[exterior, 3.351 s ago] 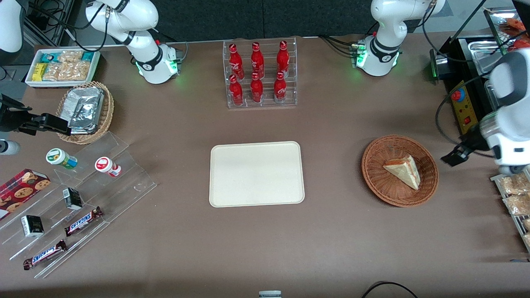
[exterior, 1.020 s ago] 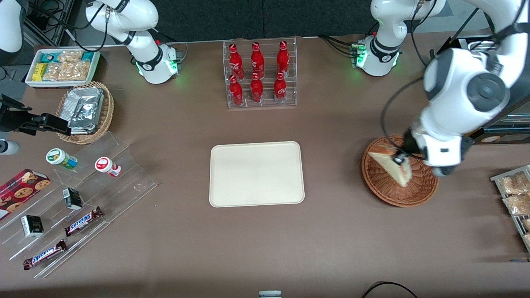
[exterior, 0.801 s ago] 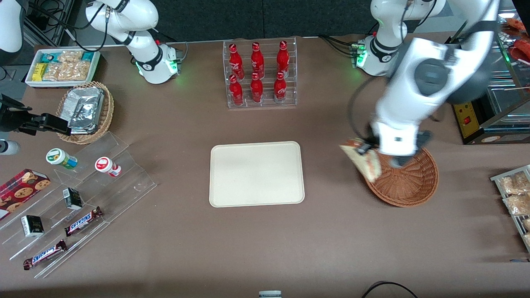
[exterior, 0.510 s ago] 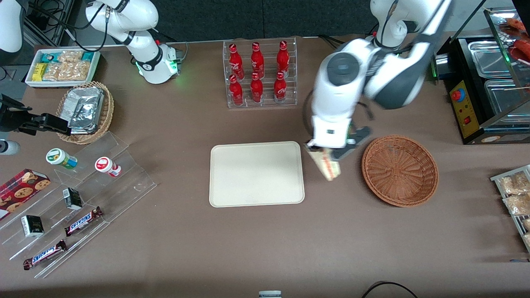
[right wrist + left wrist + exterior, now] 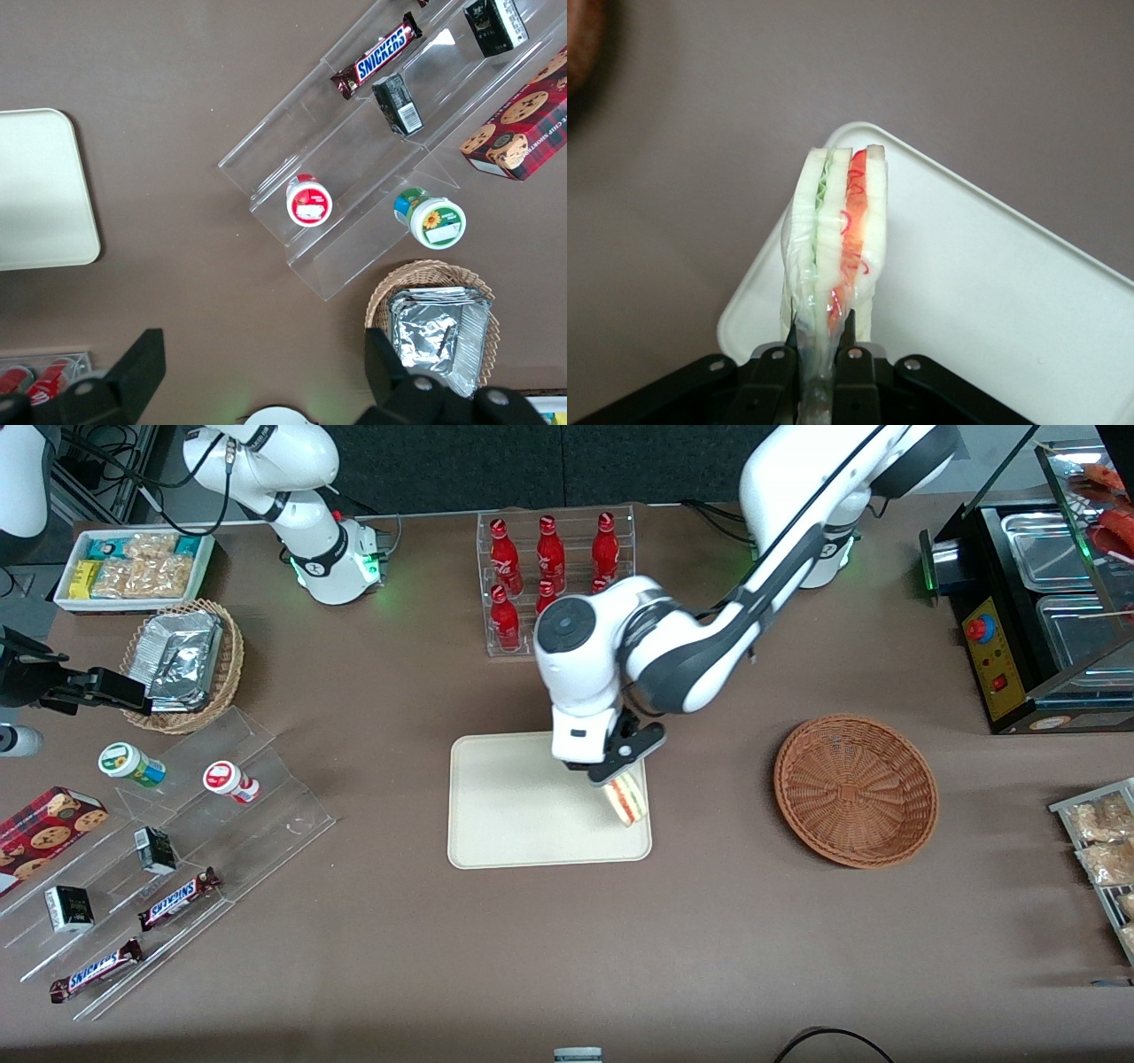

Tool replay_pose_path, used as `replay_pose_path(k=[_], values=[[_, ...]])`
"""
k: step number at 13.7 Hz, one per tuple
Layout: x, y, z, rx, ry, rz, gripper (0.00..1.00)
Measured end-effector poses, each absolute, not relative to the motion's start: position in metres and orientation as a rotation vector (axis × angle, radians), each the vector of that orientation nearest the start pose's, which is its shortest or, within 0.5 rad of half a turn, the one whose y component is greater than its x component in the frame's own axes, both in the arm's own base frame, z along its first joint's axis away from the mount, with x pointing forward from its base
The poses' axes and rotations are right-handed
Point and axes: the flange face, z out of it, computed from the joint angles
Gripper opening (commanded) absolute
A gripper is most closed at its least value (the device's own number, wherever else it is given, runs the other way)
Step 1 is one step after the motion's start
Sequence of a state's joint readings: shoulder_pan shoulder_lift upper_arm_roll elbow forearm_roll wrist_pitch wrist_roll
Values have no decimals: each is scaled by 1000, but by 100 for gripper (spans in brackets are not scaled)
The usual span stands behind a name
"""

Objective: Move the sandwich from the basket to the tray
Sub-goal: 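Lift the sandwich out of the basket and carry it to the tray, then lower the sandwich onto the cream tray and open the left gripper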

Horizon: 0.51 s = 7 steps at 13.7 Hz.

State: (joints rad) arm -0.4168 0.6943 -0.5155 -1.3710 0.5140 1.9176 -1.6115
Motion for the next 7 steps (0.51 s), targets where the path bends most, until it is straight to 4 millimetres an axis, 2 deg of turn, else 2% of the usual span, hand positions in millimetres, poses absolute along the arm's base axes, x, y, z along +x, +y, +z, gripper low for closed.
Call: replay_pose_path(k=[2,7], values=[[515,-512,325,-2954,-800,-213,0],[502,-528,300,-3023,-451,-173,0]])
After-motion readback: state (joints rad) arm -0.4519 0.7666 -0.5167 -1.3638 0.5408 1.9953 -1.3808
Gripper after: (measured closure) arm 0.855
